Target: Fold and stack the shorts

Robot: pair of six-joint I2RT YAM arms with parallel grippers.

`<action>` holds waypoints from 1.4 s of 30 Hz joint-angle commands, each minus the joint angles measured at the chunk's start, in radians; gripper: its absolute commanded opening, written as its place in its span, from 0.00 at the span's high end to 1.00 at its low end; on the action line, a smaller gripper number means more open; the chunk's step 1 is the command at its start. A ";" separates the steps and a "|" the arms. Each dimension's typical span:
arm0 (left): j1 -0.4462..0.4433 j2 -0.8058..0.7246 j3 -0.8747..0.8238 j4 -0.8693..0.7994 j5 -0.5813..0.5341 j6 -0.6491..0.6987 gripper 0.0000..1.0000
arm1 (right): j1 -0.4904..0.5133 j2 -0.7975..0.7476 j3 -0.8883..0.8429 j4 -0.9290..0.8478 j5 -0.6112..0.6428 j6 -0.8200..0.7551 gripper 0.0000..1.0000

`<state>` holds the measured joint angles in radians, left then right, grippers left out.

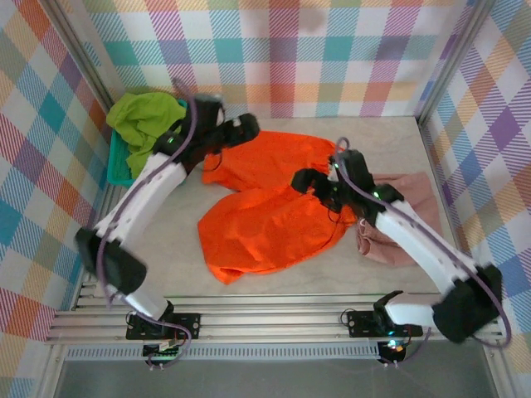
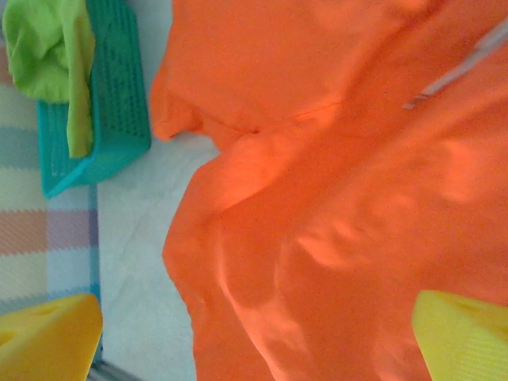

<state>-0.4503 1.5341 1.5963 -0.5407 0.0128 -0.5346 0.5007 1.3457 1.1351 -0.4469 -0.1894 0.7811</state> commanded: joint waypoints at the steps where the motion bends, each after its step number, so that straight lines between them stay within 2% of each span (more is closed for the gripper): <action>1: -0.006 -0.086 -0.274 0.103 0.005 -0.093 0.00 | -0.023 0.206 0.134 0.068 -0.304 -0.148 0.00; 5: -0.008 -0.232 -0.559 0.169 0.032 -0.169 0.00 | -0.026 0.500 0.374 0.114 -0.484 -0.138 0.01; 11: -0.016 -0.355 -0.838 0.212 0.043 -0.266 0.00 | -0.024 0.796 0.613 0.214 -0.535 -0.074 0.00; 16: -0.020 -0.357 -0.932 0.254 0.069 -0.297 0.00 | -0.010 1.005 0.817 0.244 -0.579 -0.025 0.01; 19: -0.032 -0.322 -0.969 0.336 0.085 -0.328 0.00 | -0.009 1.108 0.905 0.247 -0.572 0.014 0.01; 24: -0.060 -0.270 -1.002 0.364 0.060 -0.341 0.00 | -0.010 1.225 1.024 0.196 -0.511 0.027 0.00; 30: -0.048 -0.207 -1.007 0.331 -0.008 -0.312 0.00 | -0.023 1.267 1.052 0.185 -0.414 0.090 0.00; 38: 0.100 -0.057 -0.863 0.271 -0.012 -0.137 0.00 | -0.040 1.276 1.091 0.182 -0.340 0.158 0.00; 42: 0.174 0.029 -0.728 0.173 -0.004 -0.054 0.00 | -0.047 1.292 1.145 0.165 -0.333 0.184 0.01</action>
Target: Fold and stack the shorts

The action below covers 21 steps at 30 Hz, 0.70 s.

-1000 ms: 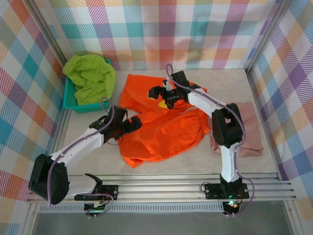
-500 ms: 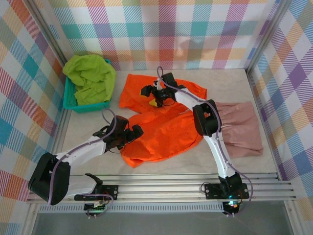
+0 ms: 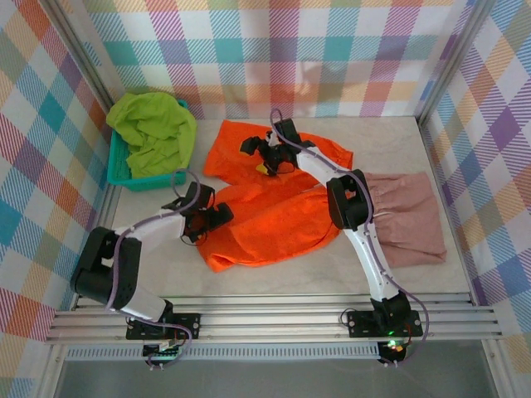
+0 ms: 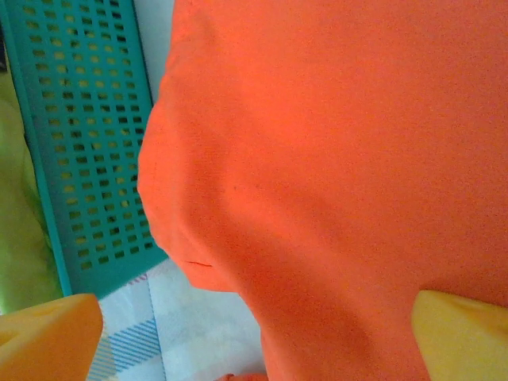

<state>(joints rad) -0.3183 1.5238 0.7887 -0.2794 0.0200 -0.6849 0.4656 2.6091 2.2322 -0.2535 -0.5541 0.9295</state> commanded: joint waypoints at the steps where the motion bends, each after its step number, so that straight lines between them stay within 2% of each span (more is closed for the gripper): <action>1: 0.056 0.044 0.108 -0.107 0.003 0.107 0.00 | -0.013 0.031 0.061 -0.030 0.025 0.036 0.00; 3: 0.062 -0.007 0.146 -0.137 0.027 0.125 0.00 | -0.014 0.027 0.082 -0.026 -0.004 0.030 0.00; 7: 0.062 -0.259 0.143 -0.237 0.009 0.068 0.00 | -0.014 -0.073 0.020 0.021 -0.022 -0.003 0.01; 9: 0.061 -0.381 0.126 -0.323 0.010 0.000 0.02 | -0.017 -0.161 -0.049 0.060 -0.018 -0.025 0.01; 12: 0.043 -0.543 0.025 -0.372 0.076 -0.152 0.08 | -0.017 -0.312 -0.183 0.105 0.010 -0.063 0.00; 14: -0.008 -0.631 -0.051 -0.396 0.078 -0.236 0.09 | -0.022 -0.430 -0.291 0.127 0.030 -0.090 0.00; 17: -0.129 -0.718 -0.115 -0.504 -0.038 -0.386 0.18 | -0.035 -0.592 -0.463 0.149 0.055 -0.129 0.01; 21: -0.295 -0.791 -0.240 -0.455 -0.088 -0.567 0.30 | -0.074 -0.796 -0.707 0.190 0.078 -0.146 0.01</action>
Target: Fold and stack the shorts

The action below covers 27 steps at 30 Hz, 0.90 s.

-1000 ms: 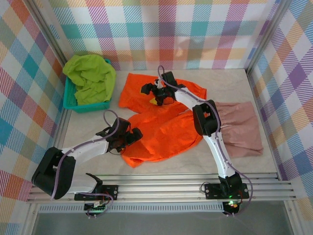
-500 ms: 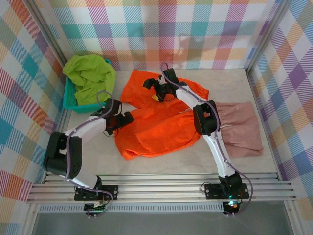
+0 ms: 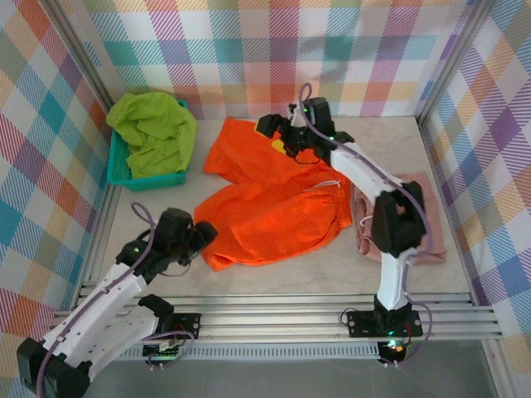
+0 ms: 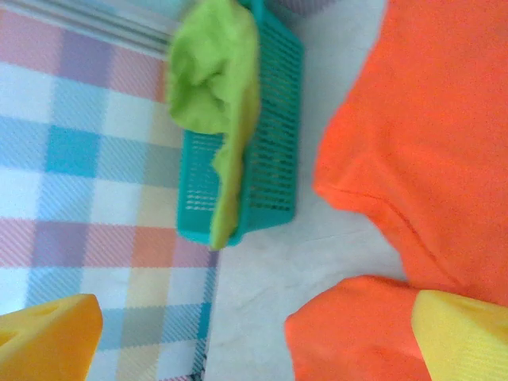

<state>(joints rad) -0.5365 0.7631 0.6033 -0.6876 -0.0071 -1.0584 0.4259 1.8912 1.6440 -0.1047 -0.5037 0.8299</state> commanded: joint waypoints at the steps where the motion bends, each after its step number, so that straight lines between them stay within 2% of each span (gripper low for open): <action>1: -0.121 -0.021 -0.079 -0.021 -0.073 -0.220 0.33 | -0.049 -0.128 -0.178 0.046 0.033 -0.050 0.00; 5: -0.240 0.119 -0.105 0.012 -0.129 -0.228 0.43 | -0.101 -0.290 -0.384 0.045 0.048 -0.072 0.01; 7: -0.256 0.201 -0.094 0.011 -0.149 -0.202 0.44 | -0.118 -0.353 -0.458 0.041 0.047 -0.086 0.00; 11: -0.258 0.318 -0.080 0.094 -0.160 -0.130 0.54 | -0.130 -0.452 -0.558 0.002 0.058 -0.131 0.01; 17: -0.260 0.396 -0.044 0.118 -0.209 -0.086 0.51 | -0.132 -0.558 -0.653 -0.066 0.085 -0.194 0.01; 21: -0.260 0.406 -0.065 0.217 -0.179 -0.078 0.49 | -0.133 -0.599 -0.710 -0.087 0.103 -0.215 0.01; 27: -0.260 0.488 -0.043 0.250 -0.135 -0.060 0.51 | -0.137 -0.620 -0.757 -0.094 0.108 -0.220 0.01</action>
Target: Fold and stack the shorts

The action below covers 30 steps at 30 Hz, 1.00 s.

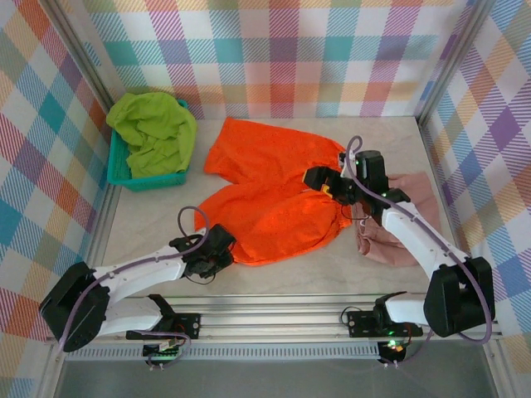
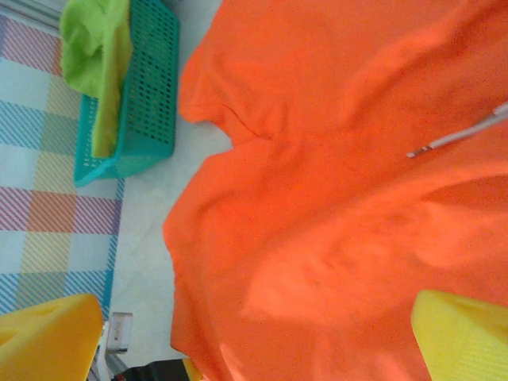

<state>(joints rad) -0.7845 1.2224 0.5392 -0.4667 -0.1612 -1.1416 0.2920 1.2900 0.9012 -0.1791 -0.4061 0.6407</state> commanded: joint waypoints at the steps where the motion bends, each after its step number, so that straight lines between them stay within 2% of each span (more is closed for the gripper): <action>1: -0.012 0.043 0.026 0.031 0.023 0.026 0.52 | -0.002 -0.020 -0.016 -0.020 0.011 -0.031 0.00; 3: -0.012 0.061 0.028 0.030 0.024 0.027 0.56 | -0.003 -0.019 -0.016 -0.027 0.012 -0.032 0.00; 7: -0.012 0.051 0.034 0.021 -0.003 0.021 0.73 | -0.004 -0.023 -0.020 -0.039 0.026 -0.033 0.01; 14: -0.004 -0.046 0.113 -0.097 -0.148 0.077 0.99 | -0.006 -0.015 -0.059 -0.059 0.057 -0.027 0.01; 21: 0.102 -0.187 0.178 -0.272 -0.213 0.194 1.00 | -0.008 -0.001 -0.079 -0.107 0.084 -0.022 0.01; 25: 0.150 -0.291 0.260 -0.474 -0.355 0.267 1.00 | -0.016 -0.003 -0.103 -0.141 0.098 -0.006 0.01; 30: 0.171 -0.373 0.346 -0.614 -0.484 0.335 1.00 | -0.023 0.017 -0.152 -0.145 0.101 0.023 0.00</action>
<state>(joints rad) -0.6243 0.8776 0.8402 -0.9154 -0.5064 -0.8742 0.2756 1.2896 0.7788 -0.2916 -0.3134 0.6456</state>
